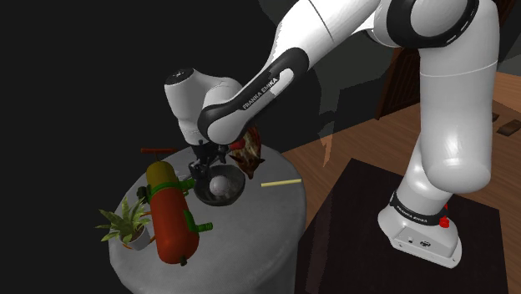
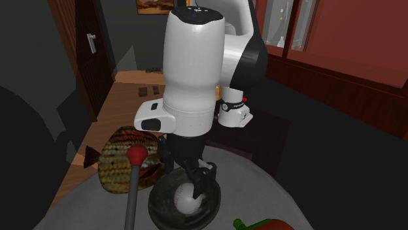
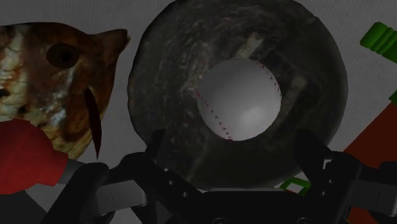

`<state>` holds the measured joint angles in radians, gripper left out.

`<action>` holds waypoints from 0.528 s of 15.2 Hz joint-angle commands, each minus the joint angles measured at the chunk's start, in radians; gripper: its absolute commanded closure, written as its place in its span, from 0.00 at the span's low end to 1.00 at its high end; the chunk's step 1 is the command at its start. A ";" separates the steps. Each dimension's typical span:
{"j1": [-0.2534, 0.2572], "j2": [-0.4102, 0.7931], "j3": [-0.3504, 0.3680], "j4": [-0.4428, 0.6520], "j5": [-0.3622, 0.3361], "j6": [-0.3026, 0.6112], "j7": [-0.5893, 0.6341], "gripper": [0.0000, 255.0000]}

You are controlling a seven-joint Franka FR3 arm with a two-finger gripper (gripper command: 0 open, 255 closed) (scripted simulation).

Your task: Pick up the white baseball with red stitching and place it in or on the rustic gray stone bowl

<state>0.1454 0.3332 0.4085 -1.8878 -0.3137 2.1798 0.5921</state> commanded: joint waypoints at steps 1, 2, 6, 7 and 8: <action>0.000 0.000 0.000 0.000 0.000 0.000 0.000 0.00; 0.000 0.000 0.000 0.000 0.000 0.000 0.000 0.00; -0.002 -0.048 0.015 0.039 0.033 -0.082 -0.021 0.00; -0.002 -0.059 0.018 0.052 0.041 -0.104 -0.026 0.00; -0.002 -0.059 0.018 0.052 0.041 -0.104 -0.026 0.00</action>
<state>0.1434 0.2793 0.4252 -1.8455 -0.2774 2.0908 0.5698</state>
